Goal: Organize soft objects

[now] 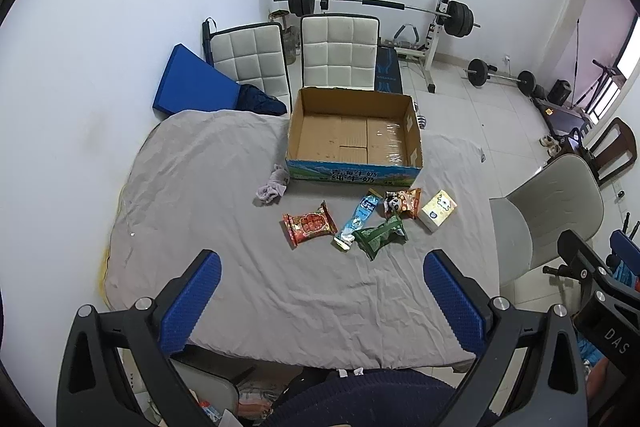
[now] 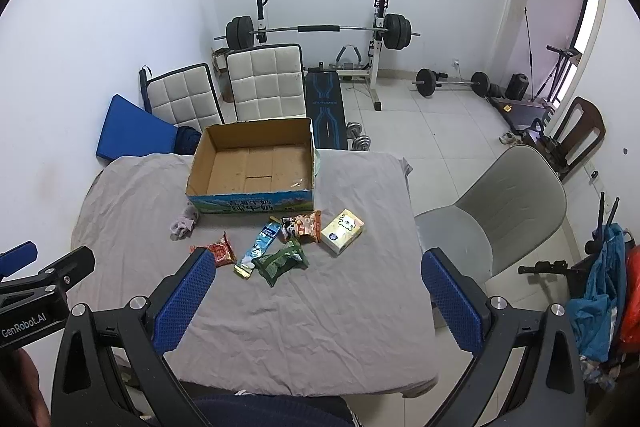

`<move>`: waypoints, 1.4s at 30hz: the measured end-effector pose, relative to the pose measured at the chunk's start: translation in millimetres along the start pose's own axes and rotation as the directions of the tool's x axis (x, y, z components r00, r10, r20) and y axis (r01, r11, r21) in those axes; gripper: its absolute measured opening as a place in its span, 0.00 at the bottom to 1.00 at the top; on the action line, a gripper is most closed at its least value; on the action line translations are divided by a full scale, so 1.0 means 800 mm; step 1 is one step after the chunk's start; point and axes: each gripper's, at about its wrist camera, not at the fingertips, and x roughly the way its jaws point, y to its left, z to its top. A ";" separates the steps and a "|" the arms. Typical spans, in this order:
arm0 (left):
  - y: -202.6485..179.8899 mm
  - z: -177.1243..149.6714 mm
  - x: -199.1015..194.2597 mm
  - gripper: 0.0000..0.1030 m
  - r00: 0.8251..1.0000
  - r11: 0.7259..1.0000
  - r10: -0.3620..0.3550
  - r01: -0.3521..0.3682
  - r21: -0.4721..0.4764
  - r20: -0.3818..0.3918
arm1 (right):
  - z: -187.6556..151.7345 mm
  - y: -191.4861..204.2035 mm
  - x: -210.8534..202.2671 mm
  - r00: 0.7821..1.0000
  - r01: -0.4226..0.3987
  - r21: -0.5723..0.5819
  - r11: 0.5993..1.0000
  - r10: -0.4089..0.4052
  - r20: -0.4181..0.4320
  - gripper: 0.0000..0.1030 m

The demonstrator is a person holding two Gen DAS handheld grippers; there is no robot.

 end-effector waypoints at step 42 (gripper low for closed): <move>-0.007 0.002 0.008 1.00 1.000 1.000 -0.020 0.020 -0.013 0.003 | 0.008 -0.005 0.006 1.000 -0.012 -0.006 1.000 0.012 -0.011 1.00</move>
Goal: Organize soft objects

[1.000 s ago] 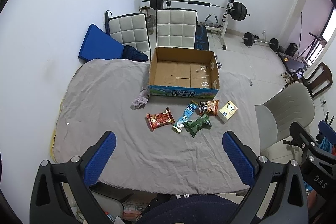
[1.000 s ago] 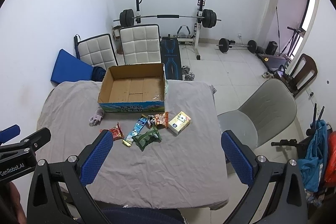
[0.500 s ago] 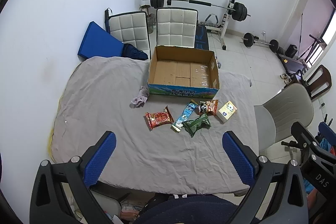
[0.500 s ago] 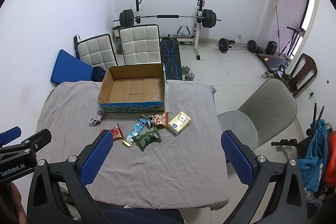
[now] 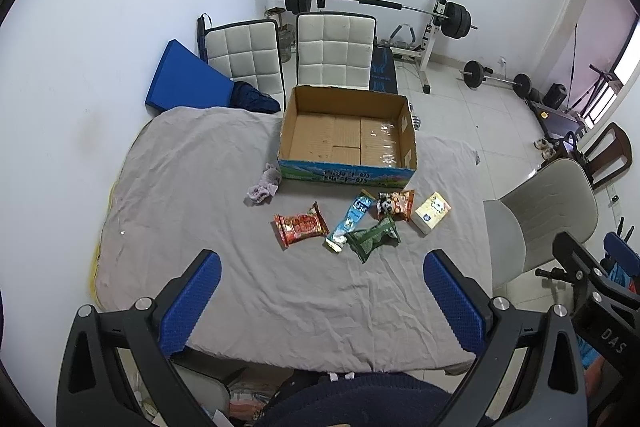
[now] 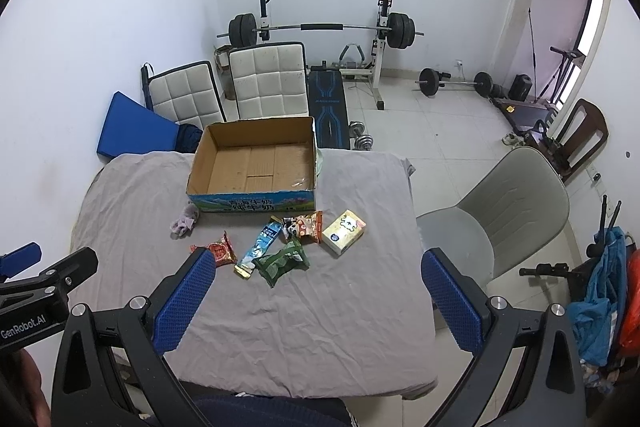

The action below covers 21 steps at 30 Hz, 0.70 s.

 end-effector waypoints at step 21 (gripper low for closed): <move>-0.074 0.058 0.354 1.00 0.961 0.988 0.080 -0.043 0.145 -0.266 | 0.005 -0.131 0.473 0.862 0.030 0.219 0.975 0.085 -0.499 1.00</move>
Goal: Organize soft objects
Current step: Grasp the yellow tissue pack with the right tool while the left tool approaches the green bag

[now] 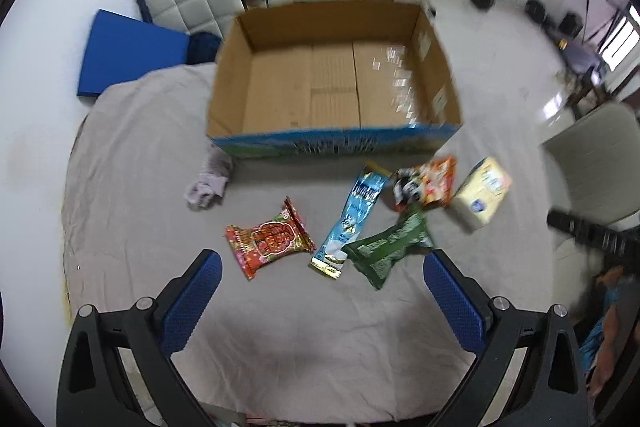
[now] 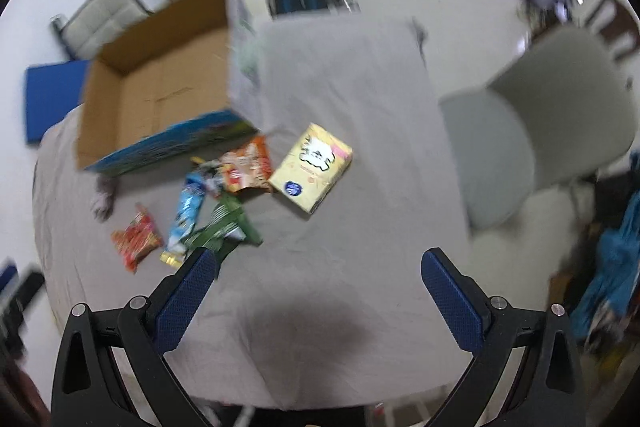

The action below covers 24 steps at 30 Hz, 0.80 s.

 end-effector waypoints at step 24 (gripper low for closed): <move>-0.085 0.001 0.163 1.00 0.975 0.967 0.148 -0.107 0.232 -0.166 | 0.033 -0.028 0.262 0.948 -0.018 0.003 1.000 0.018 -0.318 0.68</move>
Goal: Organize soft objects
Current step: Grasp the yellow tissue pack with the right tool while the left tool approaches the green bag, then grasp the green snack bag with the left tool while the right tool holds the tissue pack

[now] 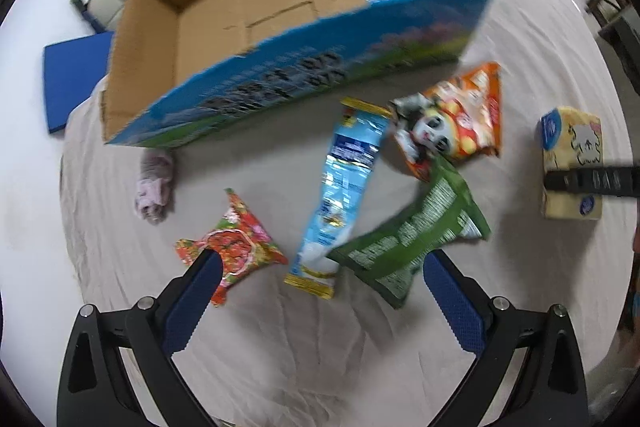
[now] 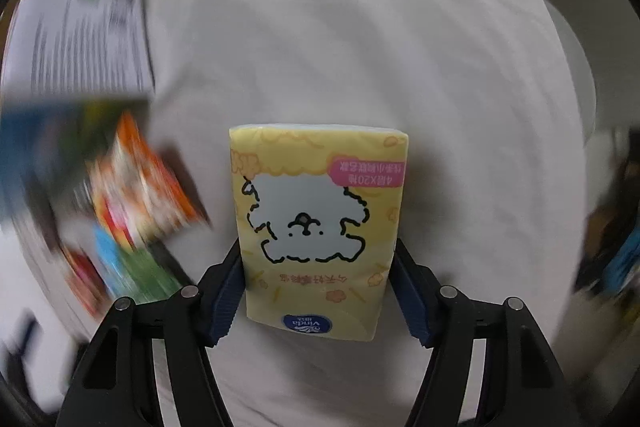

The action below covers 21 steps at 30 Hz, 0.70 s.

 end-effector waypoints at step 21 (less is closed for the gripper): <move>-0.097 0.026 0.094 0.44 0.980 0.969 -0.057 0.100 0.226 -0.189 | -0.046 -0.036 0.001 0.997 0.060 -0.081 0.995 -0.063 -0.039 0.68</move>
